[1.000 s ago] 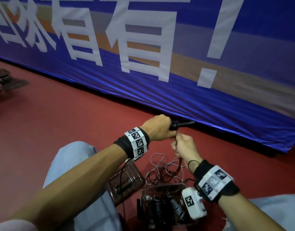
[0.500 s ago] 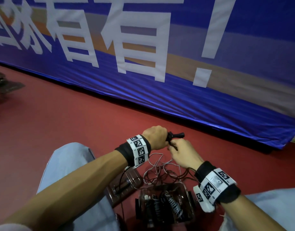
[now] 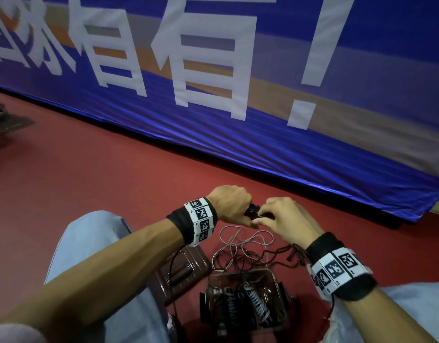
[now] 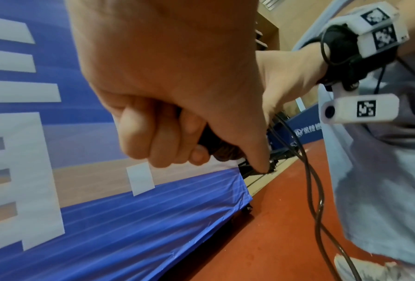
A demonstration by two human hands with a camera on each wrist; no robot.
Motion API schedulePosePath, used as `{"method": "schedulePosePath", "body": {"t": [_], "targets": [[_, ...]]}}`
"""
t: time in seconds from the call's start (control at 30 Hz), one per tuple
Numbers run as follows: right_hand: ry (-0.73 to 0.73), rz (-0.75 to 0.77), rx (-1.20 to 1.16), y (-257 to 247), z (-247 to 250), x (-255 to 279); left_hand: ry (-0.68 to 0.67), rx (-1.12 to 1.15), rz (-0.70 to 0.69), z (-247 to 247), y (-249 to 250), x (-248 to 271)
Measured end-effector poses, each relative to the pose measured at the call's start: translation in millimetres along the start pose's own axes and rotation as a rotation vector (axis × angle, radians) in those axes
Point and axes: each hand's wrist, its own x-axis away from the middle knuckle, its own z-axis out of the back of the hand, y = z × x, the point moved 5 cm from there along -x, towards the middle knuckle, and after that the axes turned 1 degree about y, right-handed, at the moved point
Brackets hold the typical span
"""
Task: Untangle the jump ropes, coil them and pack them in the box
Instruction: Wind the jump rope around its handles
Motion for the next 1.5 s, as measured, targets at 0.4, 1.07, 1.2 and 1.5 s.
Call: {"method": "schedulePosePath", "body": {"t": [0.4,1.07,1.2,1.5], "targets": [[-0.116,-0.161,-0.263,14,6,5,0.115,-0.228,-0.256,8,11,3],[-0.629,-0.117,-0.820,9,0,18,0.510,-0.249,-0.587,34,37,32],[-0.664,-0.073,-0.952,3,4,18,0.534,-0.144,-0.611,40,34,36],[-0.492,-0.089,-1.067,3,9,8,0.632,-0.002,-0.462,58,11,41]]}}
